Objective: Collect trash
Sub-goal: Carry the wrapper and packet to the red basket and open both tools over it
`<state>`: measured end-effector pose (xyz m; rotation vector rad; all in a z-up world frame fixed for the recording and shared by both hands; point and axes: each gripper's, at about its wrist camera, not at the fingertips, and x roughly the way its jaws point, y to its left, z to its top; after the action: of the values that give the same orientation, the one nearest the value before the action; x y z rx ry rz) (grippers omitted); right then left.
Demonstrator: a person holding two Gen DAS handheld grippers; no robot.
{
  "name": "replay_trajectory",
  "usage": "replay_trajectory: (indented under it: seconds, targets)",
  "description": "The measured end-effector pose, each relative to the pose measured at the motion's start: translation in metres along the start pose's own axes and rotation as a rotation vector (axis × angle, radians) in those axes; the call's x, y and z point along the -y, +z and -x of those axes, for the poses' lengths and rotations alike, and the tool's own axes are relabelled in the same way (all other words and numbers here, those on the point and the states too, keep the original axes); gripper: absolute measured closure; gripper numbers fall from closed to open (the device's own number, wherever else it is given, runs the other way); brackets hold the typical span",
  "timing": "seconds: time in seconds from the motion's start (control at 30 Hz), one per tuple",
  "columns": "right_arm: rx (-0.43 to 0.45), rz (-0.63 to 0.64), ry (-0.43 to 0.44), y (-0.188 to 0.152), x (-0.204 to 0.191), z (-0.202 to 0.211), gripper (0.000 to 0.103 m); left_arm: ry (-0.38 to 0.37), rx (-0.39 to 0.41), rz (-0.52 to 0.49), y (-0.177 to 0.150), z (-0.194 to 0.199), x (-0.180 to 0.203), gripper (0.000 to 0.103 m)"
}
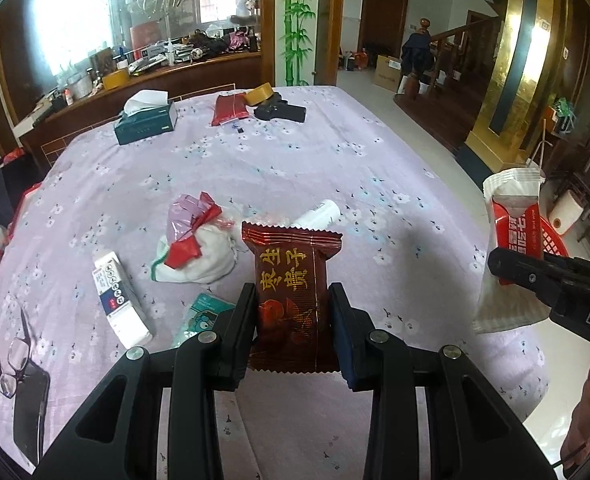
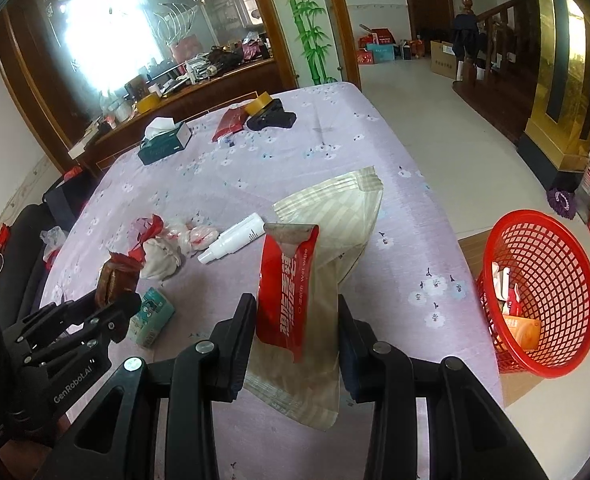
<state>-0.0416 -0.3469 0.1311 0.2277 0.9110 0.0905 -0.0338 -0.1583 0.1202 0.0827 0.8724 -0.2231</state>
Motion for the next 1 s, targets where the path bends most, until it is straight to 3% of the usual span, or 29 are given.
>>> replay_trajectory:
  seconds: [1.0]
  targets:
    - [0.011, 0.025, 0.024, -0.0013, -0.0091, 0.0067, 0.062, 0.026, 0.018, -0.033, 0.004, 0.0061, 0.0044, 0.069]
